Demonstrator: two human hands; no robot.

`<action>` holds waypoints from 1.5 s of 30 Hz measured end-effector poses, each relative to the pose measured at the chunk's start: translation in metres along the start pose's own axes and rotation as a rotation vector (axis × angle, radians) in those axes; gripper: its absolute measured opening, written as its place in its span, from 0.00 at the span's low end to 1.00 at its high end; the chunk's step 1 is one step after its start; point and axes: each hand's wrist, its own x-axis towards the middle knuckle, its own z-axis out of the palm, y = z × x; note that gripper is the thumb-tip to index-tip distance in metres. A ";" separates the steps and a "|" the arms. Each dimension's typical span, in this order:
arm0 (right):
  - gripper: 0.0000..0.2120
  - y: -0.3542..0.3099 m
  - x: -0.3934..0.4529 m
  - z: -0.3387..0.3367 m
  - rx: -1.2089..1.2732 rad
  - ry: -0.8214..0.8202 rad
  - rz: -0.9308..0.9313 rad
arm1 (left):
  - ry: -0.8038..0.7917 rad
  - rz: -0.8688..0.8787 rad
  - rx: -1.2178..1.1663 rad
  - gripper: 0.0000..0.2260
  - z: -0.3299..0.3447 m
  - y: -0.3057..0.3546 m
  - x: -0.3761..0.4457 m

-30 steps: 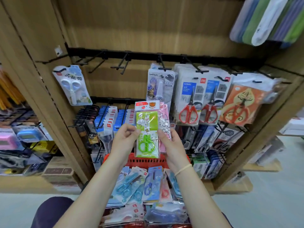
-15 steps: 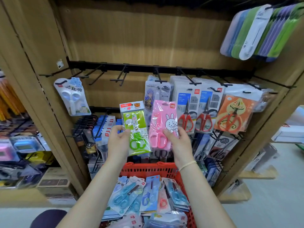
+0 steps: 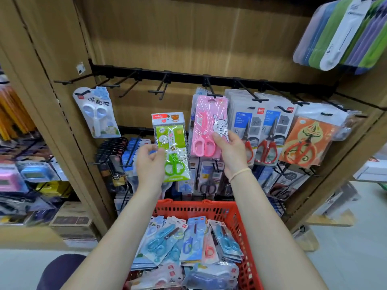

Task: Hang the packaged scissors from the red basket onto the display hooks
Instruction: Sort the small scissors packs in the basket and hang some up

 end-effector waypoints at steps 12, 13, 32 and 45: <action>0.29 0.011 0.010 0.003 -0.036 0.030 0.053 | -0.015 -0.053 -0.019 0.04 0.007 -0.005 0.007; 0.29 0.011 0.011 0.004 -0.041 0.038 0.066 | -0.019 -0.057 -0.015 0.04 0.007 -0.003 0.007; 0.10 0.012 -0.033 -0.005 -0.230 -0.082 0.091 | -0.190 0.004 -0.057 0.03 0.030 -0.004 0.001; 0.11 -0.003 -0.002 -0.003 -0.261 -0.021 -0.042 | -0.229 0.022 -0.038 0.03 0.065 0.009 0.012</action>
